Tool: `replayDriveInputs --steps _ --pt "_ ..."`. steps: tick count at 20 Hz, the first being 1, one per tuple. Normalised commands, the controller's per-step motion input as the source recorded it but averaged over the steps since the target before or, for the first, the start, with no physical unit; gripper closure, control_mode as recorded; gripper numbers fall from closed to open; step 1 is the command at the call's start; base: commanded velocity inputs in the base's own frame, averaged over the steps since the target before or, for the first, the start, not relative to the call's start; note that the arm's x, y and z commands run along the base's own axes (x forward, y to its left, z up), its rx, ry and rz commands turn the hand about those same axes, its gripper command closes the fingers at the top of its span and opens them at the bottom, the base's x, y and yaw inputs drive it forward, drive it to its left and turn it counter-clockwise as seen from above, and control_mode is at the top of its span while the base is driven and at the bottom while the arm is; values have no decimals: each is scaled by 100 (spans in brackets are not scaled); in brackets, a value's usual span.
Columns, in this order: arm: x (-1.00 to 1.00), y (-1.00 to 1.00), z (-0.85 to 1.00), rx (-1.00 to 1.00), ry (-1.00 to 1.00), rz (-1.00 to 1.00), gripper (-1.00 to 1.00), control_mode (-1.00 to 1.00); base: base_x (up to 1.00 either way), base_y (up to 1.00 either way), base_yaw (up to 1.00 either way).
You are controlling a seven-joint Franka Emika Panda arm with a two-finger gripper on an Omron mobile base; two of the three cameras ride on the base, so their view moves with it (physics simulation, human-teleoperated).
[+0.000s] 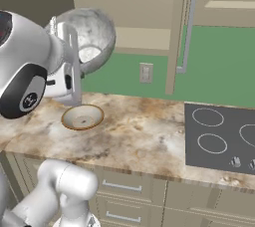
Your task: Open the cabinet. Pick the bowls from the counter and place them in the cabinet. Then close the cabinet.
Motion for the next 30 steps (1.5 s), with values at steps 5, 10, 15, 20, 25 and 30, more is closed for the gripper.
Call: replayDriveInputs --steps 5,10,15,20,25,30 --pt "5 12 1 -1 1 14 100 -100 0 0 0" --pt "18 6 -1 0 -1 18 100 -100 0 0 0" --pt "24 8 -5 0 -7 15 100 -100 0 0 0" --pt "31 15 -13 -1 -18 2 100 -100 0 0 0" --pt "44 29 -10 -1 -11 0 100 -100 0 0 0" --pt "61 17 -2 0 4 0 100 -100 0 0 0"
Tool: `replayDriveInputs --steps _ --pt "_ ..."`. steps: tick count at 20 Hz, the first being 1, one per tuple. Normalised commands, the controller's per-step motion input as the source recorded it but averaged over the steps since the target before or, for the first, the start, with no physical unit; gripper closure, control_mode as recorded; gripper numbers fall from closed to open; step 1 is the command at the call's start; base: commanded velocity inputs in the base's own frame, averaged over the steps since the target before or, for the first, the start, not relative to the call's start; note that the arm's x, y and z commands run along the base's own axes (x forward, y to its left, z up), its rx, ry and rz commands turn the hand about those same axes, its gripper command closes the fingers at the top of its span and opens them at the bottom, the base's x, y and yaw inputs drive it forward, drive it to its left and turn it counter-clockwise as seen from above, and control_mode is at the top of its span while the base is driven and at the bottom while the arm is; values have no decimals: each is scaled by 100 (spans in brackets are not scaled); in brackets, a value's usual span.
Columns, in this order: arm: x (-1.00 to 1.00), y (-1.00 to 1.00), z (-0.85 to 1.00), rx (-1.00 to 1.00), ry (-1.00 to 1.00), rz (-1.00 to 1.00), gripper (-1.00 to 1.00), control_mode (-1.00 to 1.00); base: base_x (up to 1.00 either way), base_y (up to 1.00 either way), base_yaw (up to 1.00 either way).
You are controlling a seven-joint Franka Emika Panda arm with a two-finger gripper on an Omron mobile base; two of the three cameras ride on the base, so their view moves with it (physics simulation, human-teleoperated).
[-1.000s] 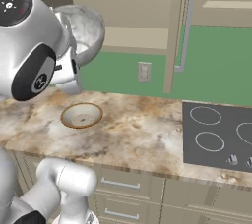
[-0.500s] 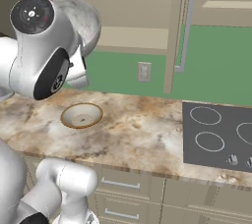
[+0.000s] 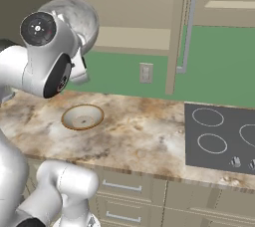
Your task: Open the cabinet. Pick the bowls from the counter and place them in the cabinet. Then close the cabinet.
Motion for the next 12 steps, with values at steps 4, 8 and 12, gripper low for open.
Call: replayDriveInputs --steps 4,8,12 --pt "67 11 0 0 5 1 100 -100 0 0 0" --pt "73 13 0 0 0 0 100 -100 0 0 0" --pt "71 18 0 0 0 2 100 -100 0 0 0"
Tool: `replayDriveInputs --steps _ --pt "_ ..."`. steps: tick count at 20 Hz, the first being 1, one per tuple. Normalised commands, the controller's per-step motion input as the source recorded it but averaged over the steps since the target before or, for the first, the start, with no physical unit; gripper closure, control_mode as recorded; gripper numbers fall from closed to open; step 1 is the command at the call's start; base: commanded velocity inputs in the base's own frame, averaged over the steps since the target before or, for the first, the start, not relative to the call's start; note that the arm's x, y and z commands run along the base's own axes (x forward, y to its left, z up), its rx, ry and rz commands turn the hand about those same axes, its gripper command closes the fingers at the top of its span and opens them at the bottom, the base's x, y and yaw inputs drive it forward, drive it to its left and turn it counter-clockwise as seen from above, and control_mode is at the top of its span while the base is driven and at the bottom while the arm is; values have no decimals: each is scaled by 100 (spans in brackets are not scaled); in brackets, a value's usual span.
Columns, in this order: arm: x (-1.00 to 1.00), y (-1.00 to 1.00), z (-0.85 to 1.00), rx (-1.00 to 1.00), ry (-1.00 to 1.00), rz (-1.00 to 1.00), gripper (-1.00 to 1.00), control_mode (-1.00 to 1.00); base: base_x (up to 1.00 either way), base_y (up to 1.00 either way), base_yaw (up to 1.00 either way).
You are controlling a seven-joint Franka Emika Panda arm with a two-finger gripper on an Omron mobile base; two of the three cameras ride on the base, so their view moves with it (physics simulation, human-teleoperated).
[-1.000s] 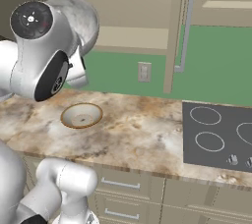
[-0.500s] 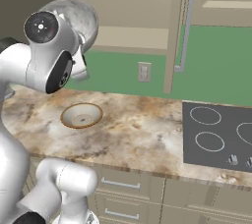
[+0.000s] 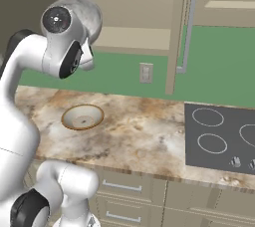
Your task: Open the cabinet. Pick the bowls from the counter and place them in the cabinet. Then close the cabinet.
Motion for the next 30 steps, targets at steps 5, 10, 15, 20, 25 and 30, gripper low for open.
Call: replayDriveInputs --steps 5,10,15,20,25,30 --pt "71 20 -4 0 0 3 100 -100 0 0 0" --pt "70 20 -6 0 1 3 100 -100 0 0 0" --pt "63 12 -9 0 0 3 100 -100 0 0 0" --pt "50 0 -9 0 0 5 100 -100 0 0 0" --pt "41 0 -15 0 0 5 100 -100 0 0 0" --pt "40 0 -18 0 0 5 100 -100 0 0 0"
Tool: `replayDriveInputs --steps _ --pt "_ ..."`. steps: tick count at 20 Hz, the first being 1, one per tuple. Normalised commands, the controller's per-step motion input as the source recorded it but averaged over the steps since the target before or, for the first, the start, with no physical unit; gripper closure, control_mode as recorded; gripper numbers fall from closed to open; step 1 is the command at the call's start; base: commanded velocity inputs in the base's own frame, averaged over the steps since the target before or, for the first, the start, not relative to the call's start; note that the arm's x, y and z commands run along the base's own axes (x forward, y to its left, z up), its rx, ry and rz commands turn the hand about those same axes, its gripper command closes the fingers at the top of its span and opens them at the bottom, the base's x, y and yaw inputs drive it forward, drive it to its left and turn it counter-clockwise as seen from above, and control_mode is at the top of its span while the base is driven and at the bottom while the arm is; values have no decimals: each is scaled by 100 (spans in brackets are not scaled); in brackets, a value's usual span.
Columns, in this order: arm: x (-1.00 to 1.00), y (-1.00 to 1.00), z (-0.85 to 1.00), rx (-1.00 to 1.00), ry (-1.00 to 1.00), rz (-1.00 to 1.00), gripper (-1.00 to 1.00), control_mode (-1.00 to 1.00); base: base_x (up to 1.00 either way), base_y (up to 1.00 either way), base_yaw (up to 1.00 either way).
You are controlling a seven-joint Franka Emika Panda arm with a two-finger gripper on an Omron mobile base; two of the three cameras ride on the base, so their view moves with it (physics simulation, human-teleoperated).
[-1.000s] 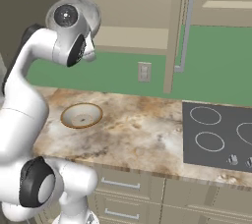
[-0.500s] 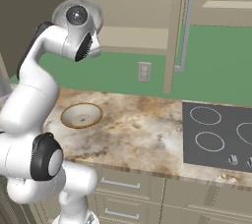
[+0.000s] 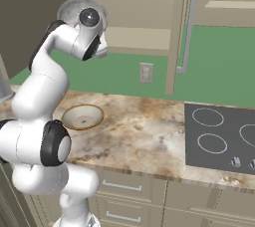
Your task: Open the cabinet. Pick the bowls from the counter and place them in the cabinet. Then close the cabinet.
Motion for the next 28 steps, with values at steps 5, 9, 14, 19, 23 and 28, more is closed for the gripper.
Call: replayDriveInputs --steps 5,9,14,19,23,28 --pt "42 4 -13 0 1 4 100 -100 0 0 0" --pt "31 15 -1 0 0 2 -100 -100 0 0 0" --pt "1 1 14 4 0 0 -100 -100 0 0 0" --pt "0 0 38 1 -2 0 -100 -100 0 0 0" --pt "0 3 36 0 -2 0 -100 -100 0 0 0" --pt "0 12 27 2 -2 0 -100 -100 0 0 0"
